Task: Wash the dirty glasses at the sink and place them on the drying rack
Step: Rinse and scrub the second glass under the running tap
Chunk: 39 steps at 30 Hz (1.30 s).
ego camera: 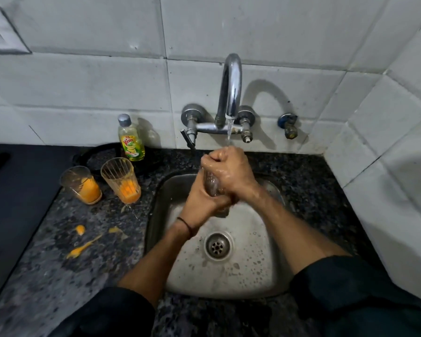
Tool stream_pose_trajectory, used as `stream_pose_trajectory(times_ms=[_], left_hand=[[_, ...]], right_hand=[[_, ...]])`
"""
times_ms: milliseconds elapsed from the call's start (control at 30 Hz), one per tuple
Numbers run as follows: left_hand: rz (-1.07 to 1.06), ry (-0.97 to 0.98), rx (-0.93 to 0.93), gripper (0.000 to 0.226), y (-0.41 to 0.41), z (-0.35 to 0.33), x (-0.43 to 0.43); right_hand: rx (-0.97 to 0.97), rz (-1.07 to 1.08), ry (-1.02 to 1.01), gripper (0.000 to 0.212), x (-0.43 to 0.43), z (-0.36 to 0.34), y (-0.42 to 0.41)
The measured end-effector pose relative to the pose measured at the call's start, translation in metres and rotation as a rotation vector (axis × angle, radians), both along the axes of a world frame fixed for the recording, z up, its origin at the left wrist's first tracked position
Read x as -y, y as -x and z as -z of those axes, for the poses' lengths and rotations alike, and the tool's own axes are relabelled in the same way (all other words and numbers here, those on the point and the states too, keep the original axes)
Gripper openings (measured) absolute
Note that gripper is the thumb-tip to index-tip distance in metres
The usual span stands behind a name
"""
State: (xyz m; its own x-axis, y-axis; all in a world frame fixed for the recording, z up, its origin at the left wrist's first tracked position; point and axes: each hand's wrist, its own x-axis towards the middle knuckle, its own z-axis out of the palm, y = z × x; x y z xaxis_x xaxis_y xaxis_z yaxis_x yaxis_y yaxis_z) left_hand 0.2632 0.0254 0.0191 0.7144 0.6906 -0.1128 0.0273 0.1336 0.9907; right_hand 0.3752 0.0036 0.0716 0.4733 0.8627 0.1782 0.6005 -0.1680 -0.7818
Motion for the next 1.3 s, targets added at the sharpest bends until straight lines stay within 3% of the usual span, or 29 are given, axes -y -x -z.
stream_pose_trajectory(times_ms=[67, 100, 167, 267, 333, 400, 500, 567, 600, 700, 733, 767, 800, 867, 933, 967, 1033, 1100, 1167, 1233, 1300], left_hand=[[0.216, 0.35, 0.162, 0.033, 0.009, -0.004, -0.003], [0.236, 0.38, 0.172, 0.029, 0.01, -0.004, -0.004], [0.072, 0.182, 0.074, 0.039, 0.002, -0.001, -0.002], [-0.232, -0.401, -0.3, 0.065, -0.01, 0.008, 0.003], [-0.248, -0.489, -0.316, 0.068, -0.011, 0.011, 0.006], [-0.102, -0.206, -0.102, 0.065, -0.009, 0.012, 0.005], [0.239, 0.338, 0.166, 0.048, 0.006, 0.003, 0.002], [0.322, 0.396, 0.185, 0.036, 0.007, 0.001, -0.003], [0.271, 0.298, 0.133, 0.037, 0.005, 0.0, -0.004], [-0.08, -0.327, -0.269, 0.066, -0.011, 0.003, -0.001], [-0.158, -0.442, -0.317, 0.072, -0.014, 0.004, 0.004], [-0.153, -0.418, -0.253, 0.073, -0.014, 0.006, 0.008], [-0.097, -0.27, -0.111, 0.072, -0.014, 0.008, 0.01], [0.087, 0.158, 0.133, 0.06, -0.006, 0.002, 0.01], [0.278, 0.44, 0.216, 0.049, 0.004, -0.001, 0.004], [0.304, 0.445, 0.203, 0.048, 0.006, -0.001, -0.001], [0.181, 0.214, 0.085, 0.054, 0.0, -0.001, -0.004], [-0.065, -0.178, -0.15, 0.064, -0.011, -0.001, 0.0], [-0.169, -0.346, -0.243, 0.072, -0.018, -0.002, 0.009], [-0.052, -0.07, -0.054, 0.069, -0.019, -0.001, 0.011], [0.17, 0.347, 0.117, 0.056, -0.007, -0.008, 0.007]], right_hand=[[-0.293, -0.17, -0.015, 0.045, 0.006, -0.004, -0.007], [-0.368, -0.177, -0.028, 0.046, 0.007, -0.004, -0.007], [-0.241, -0.048, -0.074, 0.047, 0.007, 0.002, -0.003], [0.275, 0.205, 0.004, 0.042, 0.007, 0.011, 0.014], [0.326, 0.264, 0.035, 0.045, 0.006, 0.011, 0.019], [0.207, 0.187, 0.05, 0.048, 0.006, 0.009, 0.008], [-0.243, -0.031, -0.006, 0.042, 0.014, 0.001, -0.009], [-0.345, -0.039, -0.042, 0.041, 0.018, -0.002, -0.01], [-0.262, 0.001, -0.033, 0.044, 0.017, -0.001, -0.007], [0.243, 0.197, 0.11, 0.039, 0.014, -0.002, 0.007], [0.307, 0.229, 0.121, 0.038, 0.013, -0.003, 0.011], [0.304, 0.227, 0.11, 0.038, 0.012, -0.004, 0.012], [0.255, 0.196, 0.092, 0.039, 0.01, -0.006, 0.009], [0.026, 0.053, 0.042, 0.04, 0.011, -0.007, -0.002], [-0.242, -0.049, -0.044, 0.038, 0.015, -0.009, -0.01], [-0.266, -0.038, -0.071, 0.039, 0.017, -0.009, -0.011], [-0.072, 0.049, -0.045, 0.044, 0.015, -0.003, -0.009], [0.234, 0.183, 0.097, 0.043, 0.01, -0.002, 0.0], [0.315, 0.265, 0.157, 0.037, 0.007, -0.002, 0.005], [0.202, 0.166, 0.139, 0.034, 0.008, -0.005, -0.003], [-0.128, -0.011, 0.055, 0.03, 0.016, -0.01, -0.013]])
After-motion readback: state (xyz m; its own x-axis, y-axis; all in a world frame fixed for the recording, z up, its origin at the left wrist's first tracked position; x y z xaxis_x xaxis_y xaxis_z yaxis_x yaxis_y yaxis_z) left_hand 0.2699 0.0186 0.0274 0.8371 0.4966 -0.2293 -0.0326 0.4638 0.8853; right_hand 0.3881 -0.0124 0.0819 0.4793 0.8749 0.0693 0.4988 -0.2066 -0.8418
